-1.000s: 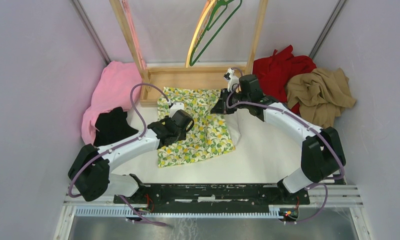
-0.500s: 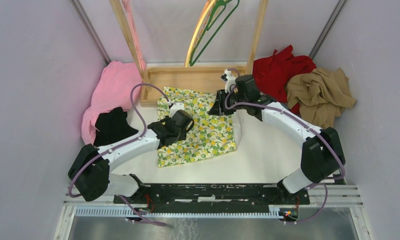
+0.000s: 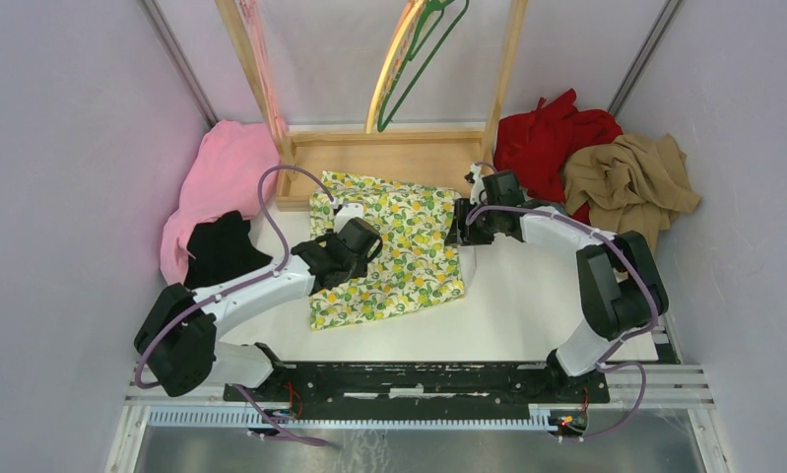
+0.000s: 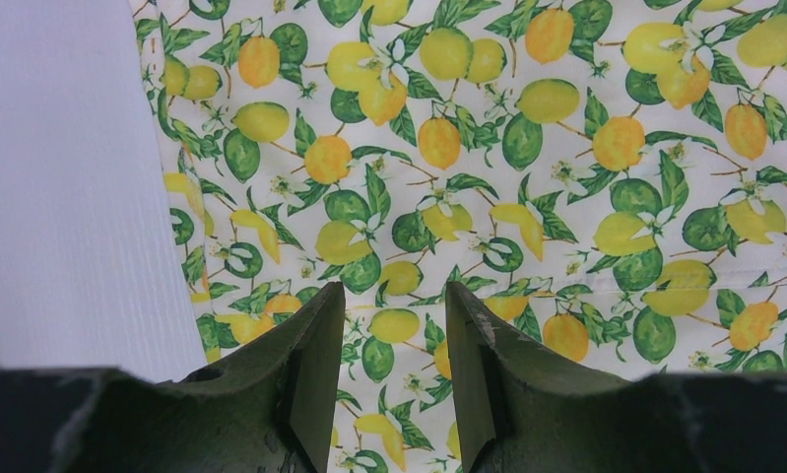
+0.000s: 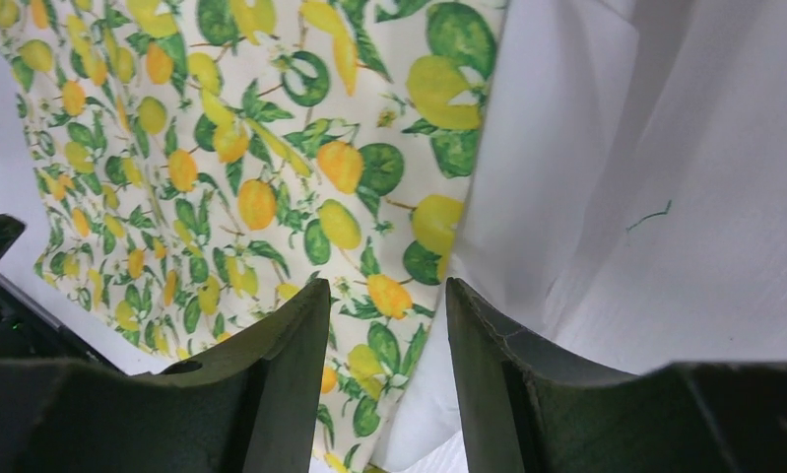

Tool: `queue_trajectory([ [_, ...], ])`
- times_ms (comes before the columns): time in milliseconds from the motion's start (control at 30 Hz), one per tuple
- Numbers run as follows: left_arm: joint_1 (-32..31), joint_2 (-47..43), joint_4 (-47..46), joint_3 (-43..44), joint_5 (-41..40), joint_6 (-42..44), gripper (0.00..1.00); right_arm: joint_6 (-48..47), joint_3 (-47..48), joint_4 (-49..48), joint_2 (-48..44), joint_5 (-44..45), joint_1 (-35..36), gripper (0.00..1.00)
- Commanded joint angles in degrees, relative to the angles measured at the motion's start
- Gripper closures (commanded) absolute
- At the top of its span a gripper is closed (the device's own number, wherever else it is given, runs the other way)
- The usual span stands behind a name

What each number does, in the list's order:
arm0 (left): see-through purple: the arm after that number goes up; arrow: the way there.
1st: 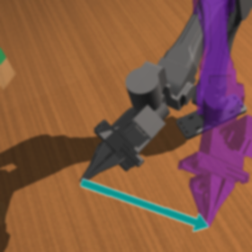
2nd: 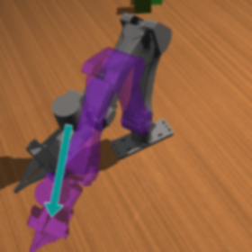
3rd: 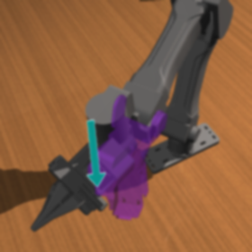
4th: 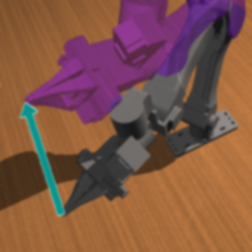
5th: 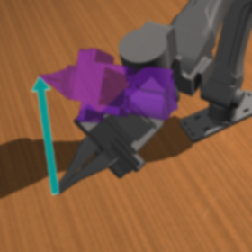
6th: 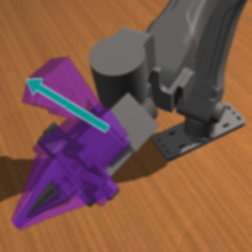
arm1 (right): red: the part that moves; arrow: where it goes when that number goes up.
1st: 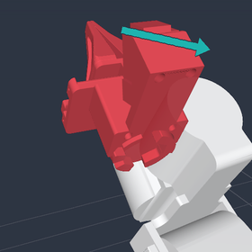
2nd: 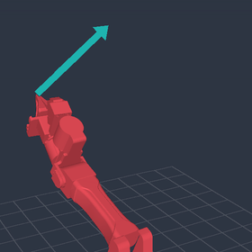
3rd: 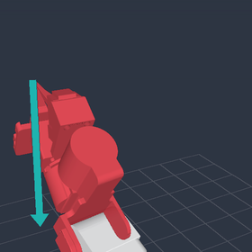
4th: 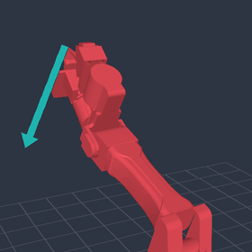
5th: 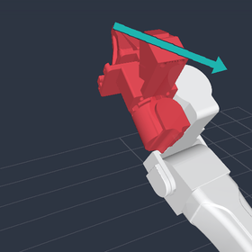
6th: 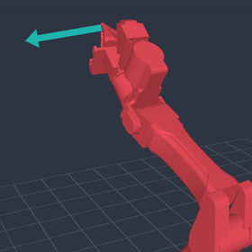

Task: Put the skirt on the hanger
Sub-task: Flatten out the skirt at the center of the board.

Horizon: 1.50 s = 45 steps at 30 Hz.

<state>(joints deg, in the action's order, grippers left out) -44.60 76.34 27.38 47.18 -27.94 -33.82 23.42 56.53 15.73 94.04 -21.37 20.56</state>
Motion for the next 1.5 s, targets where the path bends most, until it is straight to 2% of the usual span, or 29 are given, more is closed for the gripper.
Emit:
queue_trajectory([
  [0,-0.3,-0.3,-1.0,0.8,-1.0,-1.2,0.5,-2.1,2.1,-2.5,2.8,2.2,-1.1,0.47],
  [200,-0.4,0.3,-0.9,1.1,-1.0,-1.0,0.5,-1.5,1.4,-6.6,6.2,0.4,-1.5,0.46],
  [500,-0.4,0.9,-1.2,1.3,-1.0,-0.9,0.5,3.2,-0.7,-17.9,8.3,-9.0,-1.4,0.49],
  [600,-0.4,1.0,-1.5,1.3,-0.8,-0.9,0.5,4.5,-0.8,-20.2,8.9,-11.6,-1.5,0.56],
  [733,-0.4,1.1,-1.5,1.3,-0.6,-0.9,0.5,7.0,-1.0,-23.5,10.1,-15.4,-1.5,0.73],
  [900,-0.4,0.0,-1.2,1.2,-0.6,-1.0,0.5,10.9,-2.1,-29.2,9.7,-18.6,-1.0,0.83],
  [1167,-0.4,-2.5,0.2,1.2,-1.0,-1.1,0.5,12.1,0.3,-27.3,5.1,-18.2,3.1,0.93],
  [1467,-0.5,-5.0,1.0,0.9,-1.0,-1.7,0.5,10.6,6.4,-21.0,3.7,-14.1,9.0,0.94],
])
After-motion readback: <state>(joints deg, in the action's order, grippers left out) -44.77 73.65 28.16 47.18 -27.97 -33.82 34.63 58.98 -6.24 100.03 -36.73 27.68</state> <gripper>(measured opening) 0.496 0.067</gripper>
